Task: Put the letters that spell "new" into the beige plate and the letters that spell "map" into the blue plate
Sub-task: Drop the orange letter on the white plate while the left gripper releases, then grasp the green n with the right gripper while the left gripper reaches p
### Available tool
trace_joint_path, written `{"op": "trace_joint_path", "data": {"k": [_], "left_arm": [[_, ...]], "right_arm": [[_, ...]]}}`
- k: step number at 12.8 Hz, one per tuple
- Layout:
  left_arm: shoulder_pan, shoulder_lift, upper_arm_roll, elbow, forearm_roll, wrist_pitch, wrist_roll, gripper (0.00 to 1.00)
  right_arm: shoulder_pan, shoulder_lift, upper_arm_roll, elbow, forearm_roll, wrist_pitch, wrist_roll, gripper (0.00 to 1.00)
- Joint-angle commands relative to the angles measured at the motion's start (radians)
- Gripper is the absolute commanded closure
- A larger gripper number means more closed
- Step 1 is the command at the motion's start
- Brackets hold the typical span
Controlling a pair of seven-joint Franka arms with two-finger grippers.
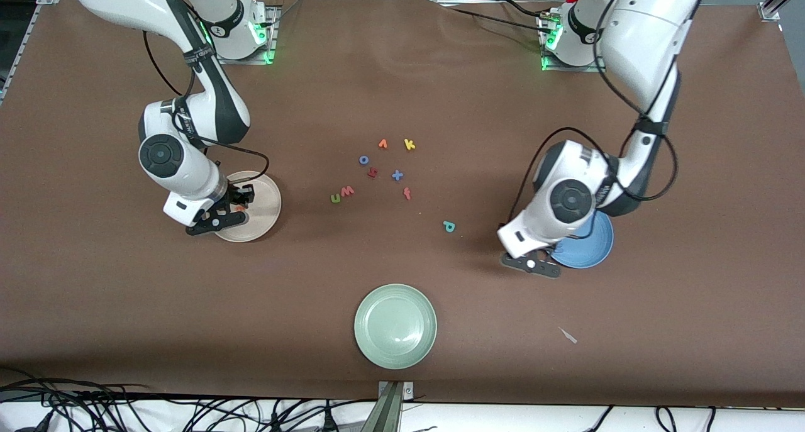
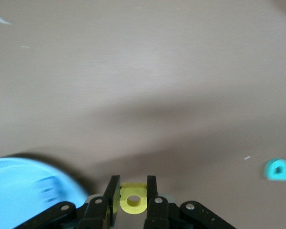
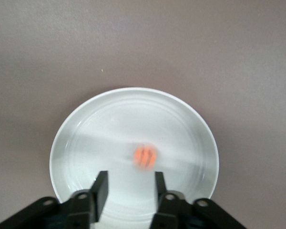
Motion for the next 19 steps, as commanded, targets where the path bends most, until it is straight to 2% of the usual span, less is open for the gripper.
{"op": "trace_joint_path", "data": {"k": [1,3,7,8,9,10,11,14,19], "left_arm": [[0.074,-0.045,-0.005,-0.013,-0.006,-0.059,0.141,0.89],[0.128,-0.045,-0.005,-0.026,-0.006,-0.077,0.242,0.89],[0.226,-0.024,-0.005,-0.065,-0.006,-0.056,0.395,0.88],[0.234,-0.028,-0.007,-0.087,-0.006,-0.042,0.402,0.87],[0.229,-0.030,-0.005,-0.096,-0.005,-0.042,0.402,0.81],[0.234,-0.028,-0.007,-0.092,-0.006,-0.040,0.403,0.51],[0.232,-0.031,-0.007,-0.089,-0.006,-0.040,0.400,0.01],[0.177,-0.062,-0.019,-0.061,-0.008,-0.050,0.350,0.00],[-0.005,-0.032,-0.021,-0.046,-0.023,-0.039,0.030,0.00]], "right_arm": [[0.012,-0.010,0.063,-0.017,-0.016,-0.002,0.150,0.33],[0.043,0.003,0.089,-0.007,-0.014,0.005,0.262,0.33],[0.178,0.120,0.090,0.094,-0.006,0.037,0.562,0.33],[0.199,0.146,0.090,0.096,-0.005,0.075,0.615,0.33],[0.212,0.170,0.093,0.095,-0.005,0.124,0.667,0.33],[0.233,0.190,0.102,0.096,-0.005,0.156,0.710,0.33],[0.250,0.204,0.102,0.098,-0.003,0.172,0.739,0.33],[0.267,0.214,0.102,0.098,-0.003,0.182,0.767,0.33],[0.267,0.227,0.102,0.099,-0.016,0.206,0.753,0.33]]}}
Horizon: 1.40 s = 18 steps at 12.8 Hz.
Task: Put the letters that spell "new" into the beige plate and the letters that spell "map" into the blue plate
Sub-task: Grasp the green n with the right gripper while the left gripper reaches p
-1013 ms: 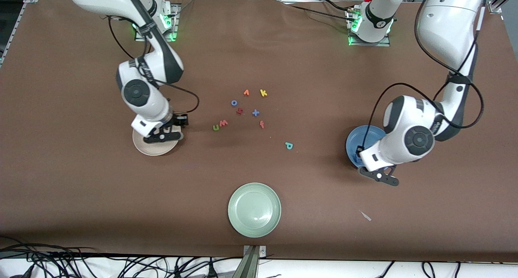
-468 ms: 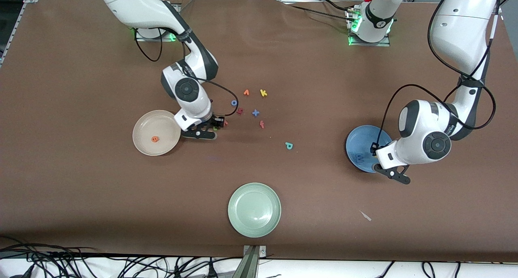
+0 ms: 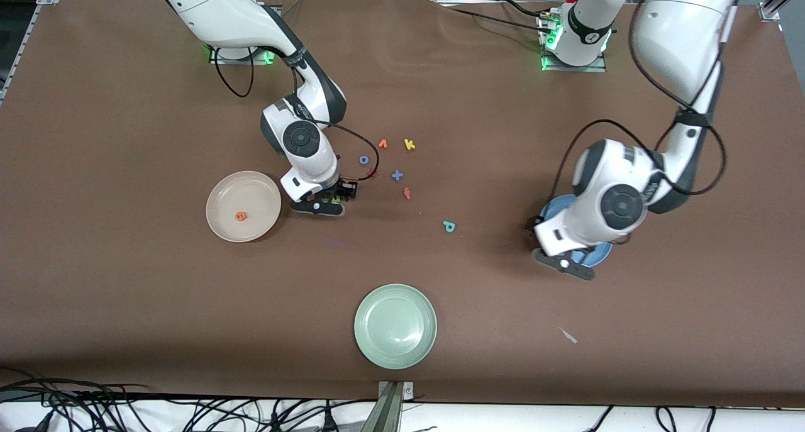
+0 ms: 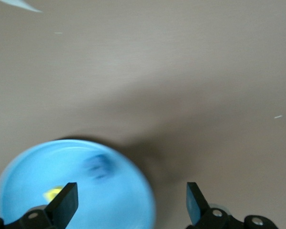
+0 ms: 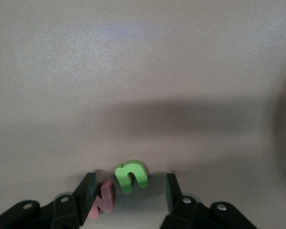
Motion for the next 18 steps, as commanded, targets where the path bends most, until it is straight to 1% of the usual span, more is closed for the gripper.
{"op": "trace_joint_path", "data": {"k": [1,2,4,8,11,12,14,16,18], "left_arm": [[-0.104,0.047,0.013,0.008,-0.022,0.016,-0.146,0.00],[-0.164,0.086,0.013,0.040,-0.014,0.057,-0.229,0.00],[-0.226,0.114,0.014,0.061,-0.011,0.074,-0.301,0.00],[-0.243,0.105,0.014,0.063,-0.007,0.076,-0.340,0.00],[-0.249,0.106,0.016,0.064,-0.010,0.076,-0.348,0.00],[-0.237,0.103,0.016,0.064,-0.010,0.076,-0.345,0.00],[-0.249,0.105,0.016,0.064,-0.016,0.076,-0.351,0.00],[-0.247,0.109,0.016,0.067,-0.019,0.097,-0.352,0.00],[-0.252,0.137,0.014,0.069,-0.017,0.200,-0.352,0.00]], "right_arm": [[0.001,0.015,0.000,0.026,-0.018,0.011,-0.004,0.33],[0.001,0.013,-0.001,0.032,-0.018,0.011,-0.014,0.33],[0.001,0.005,-0.001,0.037,-0.017,0.003,-0.021,0.33],[-0.005,0.010,-0.006,0.052,-0.018,0.003,-0.044,0.33],[-0.008,0.018,-0.007,0.034,-0.020,0.015,-0.049,0.33],[-0.008,0.027,-0.009,0.029,-0.020,0.033,-0.046,0.34],[-0.008,0.030,-0.007,-0.004,-0.020,0.084,-0.043,0.36],[-0.008,0.028,-0.007,-0.020,-0.020,0.090,-0.043,0.47],[-0.008,0.022,-0.007,-0.029,-0.020,0.090,-0.044,0.63]]}}
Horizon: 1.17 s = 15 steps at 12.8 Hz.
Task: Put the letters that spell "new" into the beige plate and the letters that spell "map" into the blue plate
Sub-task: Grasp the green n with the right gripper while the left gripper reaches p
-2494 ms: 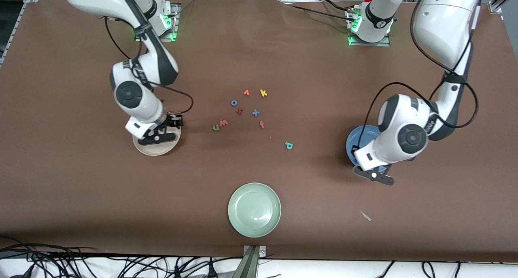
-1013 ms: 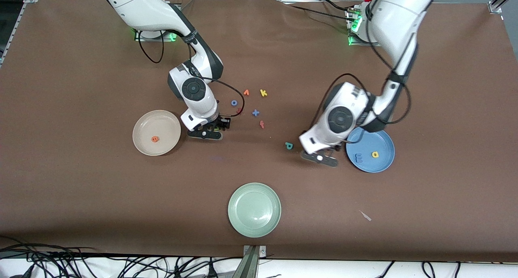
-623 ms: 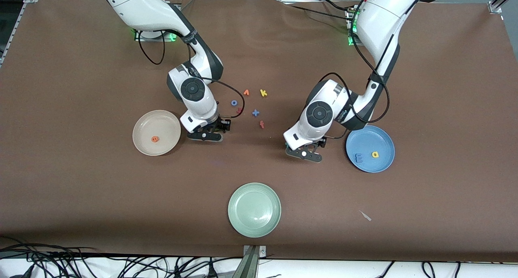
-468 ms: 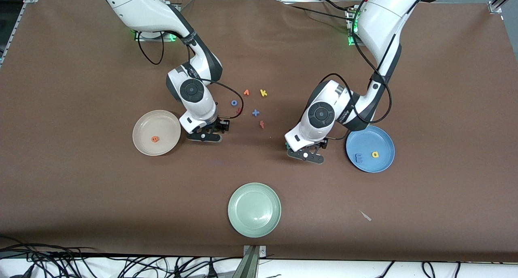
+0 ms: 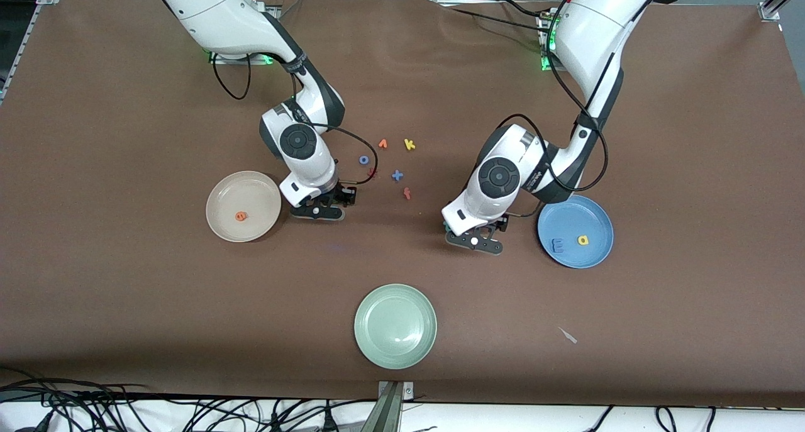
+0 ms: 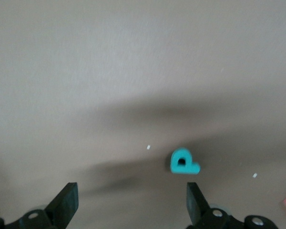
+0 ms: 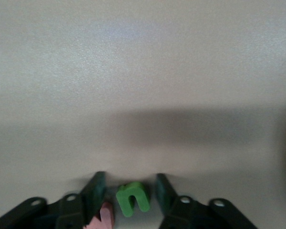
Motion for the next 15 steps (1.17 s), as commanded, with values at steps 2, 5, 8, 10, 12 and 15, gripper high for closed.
{"op": "trace_joint_path", "data": {"k": [2,5,8,10,12,15], "left_arm": [[-0.039,0.051,0.006,0.015,-0.018,0.084,-0.006,0.00],[-0.056,0.078,0.006,0.015,-0.018,0.085,-0.006,0.03],[-0.056,0.077,0.006,0.016,-0.018,0.085,-0.006,0.11],[-0.056,0.079,0.006,0.015,-0.006,0.092,0.003,0.15],[-0.052,0.080,0.006,0.015,-0.009,0.093,0.006,0.14],[-0.053,0.100,0.006,0.015,-0.006,0.136,0.006,0.14]], "right_arm": [[-0.006,-0.008,0.004,-0.039,-0.013,0.017,-0.012,0.70],[-0.010,-0.038,0.001,-0.048,-0.013,-0.010,-0.039,0.77],[-0.058,-0.084,0.001,-0.046,-0.013,-0.081,-0.108,0.78],[-0.093,-0.118,0.002,-0.046,-0.013,-0.141,-0.180,0.78],[-0.139,-0.159,0.001,-0.045,-0.013,-0.206,-0.287,0.78],[-0.248,-0.212,-0.001,-0.060,-0.013,-0.296,-0.512,0.78]]}}
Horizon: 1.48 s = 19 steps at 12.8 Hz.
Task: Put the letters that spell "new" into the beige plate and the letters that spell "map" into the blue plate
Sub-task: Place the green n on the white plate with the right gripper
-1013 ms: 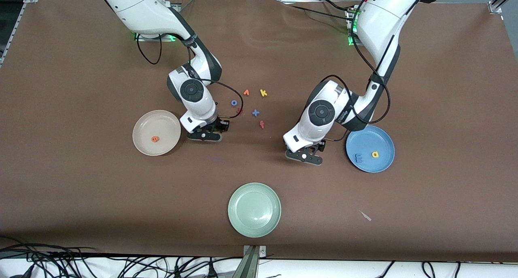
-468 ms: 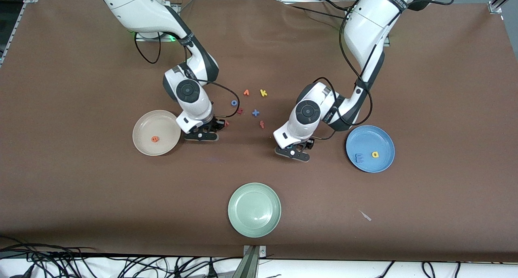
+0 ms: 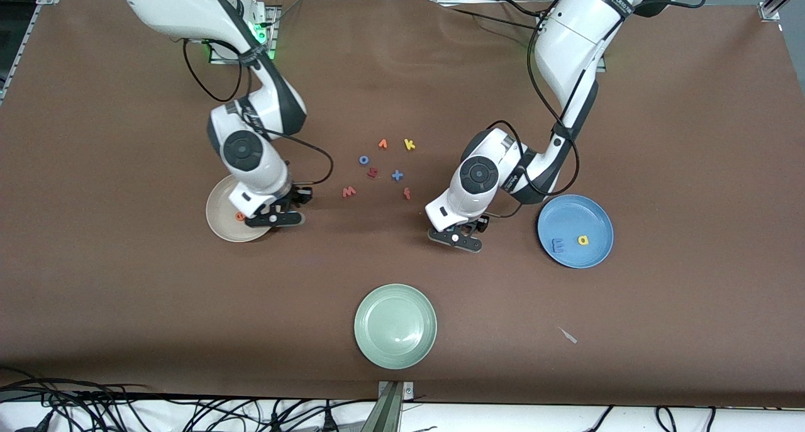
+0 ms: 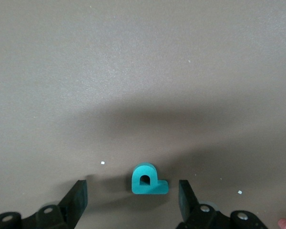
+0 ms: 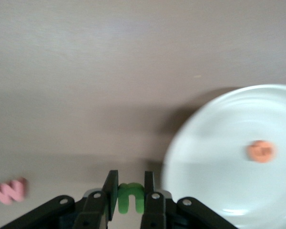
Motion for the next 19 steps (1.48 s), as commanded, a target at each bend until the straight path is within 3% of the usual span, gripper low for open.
{"op": "trace_joint_path", "data": {"k": [1,2,4,5,7,10,15,19], "left_arm": [[-0.007,0.021,0.005,0.014,-0.008,0.057,0.015,0.14],[-0.007,0.019,0.005,0.014,-0.014,0.060,0.012,0.14],[-0.005,0.021,0.005,0.014,-0.012,0.060,0.012,0.14],[0.001,0.022,0.005,0.011,-0.008,0.060,0.017,0.14],[-0.005,0.019,0.005,0.009,-0.009,0.060,0.015,0.14],[0.002,0.018,0.005,0.001,-0.006,0.057,0.020,0.15],[-0.002,0.018,0.005,0.001,-0.008,0.057,0.018,0.20],[-0.002,0.019,0.005,-0.003,-0.008,0.058,0.020,0.20]], "right_arm": [[-0.098,-0.073,0.002,-0.077,-0.010,-0.023,-0.171,0.76],[-0.103,-0.088,-0.011,-0.127,-0.010,0.012,-0.185,0.74],[-0.103,-0.098,-0.014,-0.204,-0.010,0.119,-0.174,0.55],[-0.102,-0.098,-0.011,-0.201,-0.004,0.120,-0.162,0.39],[-0.100,-0.093,0.024,-0.178,-0.002,0.120,-0.078,0.33],[-0.048,-0.033,0.095,-0.097,-0.004,0.114,0.158,0.33],[0.113,0.103,0.097,0.036,-0.010,0.141,0.450,0.33],[0.145,0.143,0.095,0.024,-0.012,0.223,0.499,0.33]]}}
